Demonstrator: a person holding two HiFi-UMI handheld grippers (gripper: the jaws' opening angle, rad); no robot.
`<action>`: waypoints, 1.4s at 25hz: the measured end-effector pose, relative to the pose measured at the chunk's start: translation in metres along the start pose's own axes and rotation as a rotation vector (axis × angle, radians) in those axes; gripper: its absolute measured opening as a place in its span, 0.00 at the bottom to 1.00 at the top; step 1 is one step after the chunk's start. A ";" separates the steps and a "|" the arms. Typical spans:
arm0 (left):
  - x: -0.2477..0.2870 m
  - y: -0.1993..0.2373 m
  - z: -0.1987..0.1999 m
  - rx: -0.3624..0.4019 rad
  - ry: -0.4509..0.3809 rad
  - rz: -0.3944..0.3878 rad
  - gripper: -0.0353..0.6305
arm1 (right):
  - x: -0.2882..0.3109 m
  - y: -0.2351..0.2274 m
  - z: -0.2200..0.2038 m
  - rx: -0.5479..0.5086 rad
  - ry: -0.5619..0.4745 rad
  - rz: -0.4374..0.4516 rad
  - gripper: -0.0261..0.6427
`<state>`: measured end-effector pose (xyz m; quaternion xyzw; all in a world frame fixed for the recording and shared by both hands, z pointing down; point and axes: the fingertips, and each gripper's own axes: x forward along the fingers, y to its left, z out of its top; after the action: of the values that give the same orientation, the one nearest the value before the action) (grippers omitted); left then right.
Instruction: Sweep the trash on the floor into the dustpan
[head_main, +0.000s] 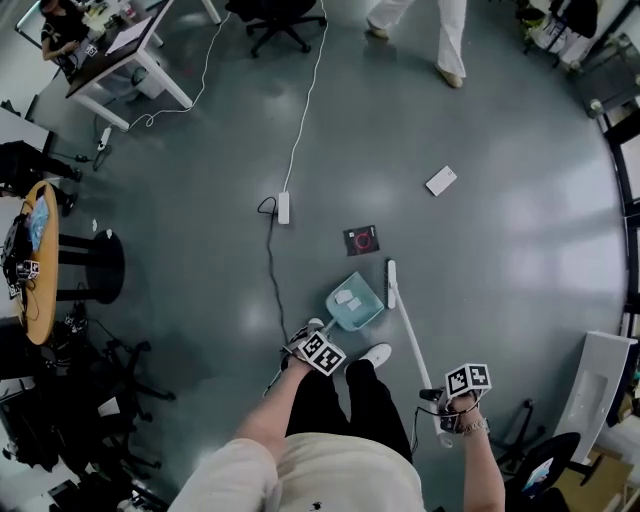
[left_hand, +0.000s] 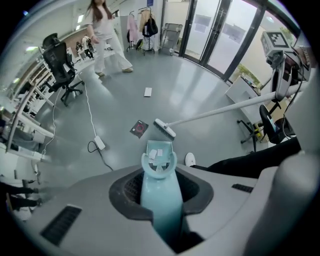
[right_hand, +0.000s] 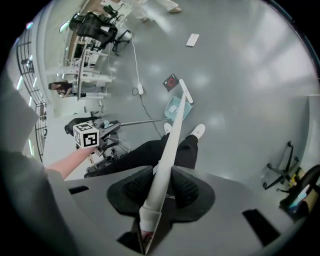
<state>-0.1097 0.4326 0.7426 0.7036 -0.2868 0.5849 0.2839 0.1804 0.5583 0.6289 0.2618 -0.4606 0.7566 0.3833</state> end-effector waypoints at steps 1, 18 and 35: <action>-0.004 0.011 -0.006 -0.010 -0.003 0.003 0.19 | -0.004 0.003 0.007 -0.006 -0.015 -0.021 0.23; -0.028 0.214 -0.027 0.002 0.008 0.047 0.19 | -0.020 0.068 0.172 0.065 -0.155 -0.150 0.23; -0.016 0.280 0.031 -0.029 0.053 -0.008 0.19 | 0.037 0.122 0.220 -0.344 0.176 -0.479 0.22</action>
<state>-0.2977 0.2226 0.7401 0.6848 -0.2847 0.5979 0.3042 0.0686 0.3386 0.6922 0.2278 -0.4722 0.5751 0.6280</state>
